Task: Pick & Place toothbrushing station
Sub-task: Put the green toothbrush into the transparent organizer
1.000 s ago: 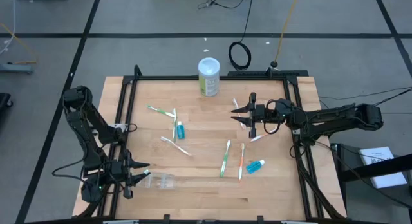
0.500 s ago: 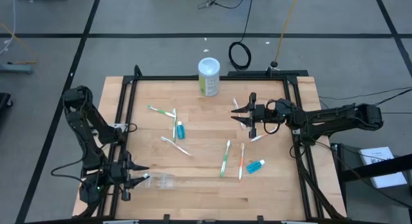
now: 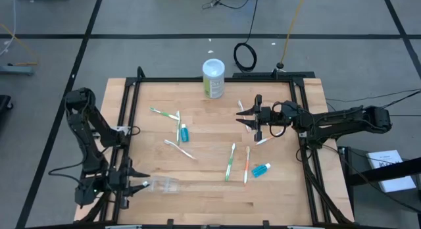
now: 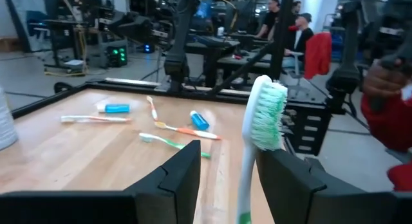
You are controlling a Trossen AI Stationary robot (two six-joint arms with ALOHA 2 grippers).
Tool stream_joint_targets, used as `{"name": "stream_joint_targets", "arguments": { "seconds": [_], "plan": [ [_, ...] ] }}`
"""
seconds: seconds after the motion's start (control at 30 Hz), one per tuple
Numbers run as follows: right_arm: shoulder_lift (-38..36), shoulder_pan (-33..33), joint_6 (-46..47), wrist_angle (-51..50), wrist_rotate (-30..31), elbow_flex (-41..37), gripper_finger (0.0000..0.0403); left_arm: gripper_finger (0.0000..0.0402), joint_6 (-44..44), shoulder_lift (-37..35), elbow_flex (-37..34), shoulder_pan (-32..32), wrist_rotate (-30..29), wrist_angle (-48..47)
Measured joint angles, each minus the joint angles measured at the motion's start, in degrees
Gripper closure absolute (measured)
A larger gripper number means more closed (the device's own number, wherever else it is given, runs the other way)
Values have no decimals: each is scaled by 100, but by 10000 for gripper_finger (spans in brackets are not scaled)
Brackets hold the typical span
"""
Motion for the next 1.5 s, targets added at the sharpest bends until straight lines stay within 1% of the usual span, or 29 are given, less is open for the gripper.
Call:
{"name": "stream_joint_targets", "arguments": {
  "seconds": [0.1,0.27,0.33,0.43,0.57,0.7,0.87,0.93,1.1,1.27,1.37,1.5],
  "plan": [
    [0,2,0,1,0,0,310,245,-390,0,0,-99,-14,-548],
    [0,2,0,0,-2,0,309,245,-1748,2,0,-107,-9,-1787],
    [0,2,0,0,-1,0,310,245,-2118,2,0,-107,69,-2238],
    [0,2,0,0,-2,0,310,245,-2405,2,0,-88,362,-2779],
    [0,2,0,0,-2,0,310,245,-2375,2,0,27,827,-3323],
    [0,2,0,5,-2,0,309,245,-2361,2,0,215,1113,-3671],
    [0,2,0,13,-1,0,310,245,-2421,2,0,440,1724,-4131],
    [0,2,0,14,-1,0,309,245,-2543,2,0,514,1863,-4277],
    [0,2,0,15,-2,0,310,245,-2962,2,0,631,1954,-4233],
    [0,2,0,15,-2,0,310,245,-2975,2,0,645,1951,-4116],
    [0,2,0,17,-2,0,309,245,-3164,2,0,645,1970,-4121],
    [0,2,0,17,0,0,310,245,-3544,2,0,645,2338,-4120]
  ]
}}
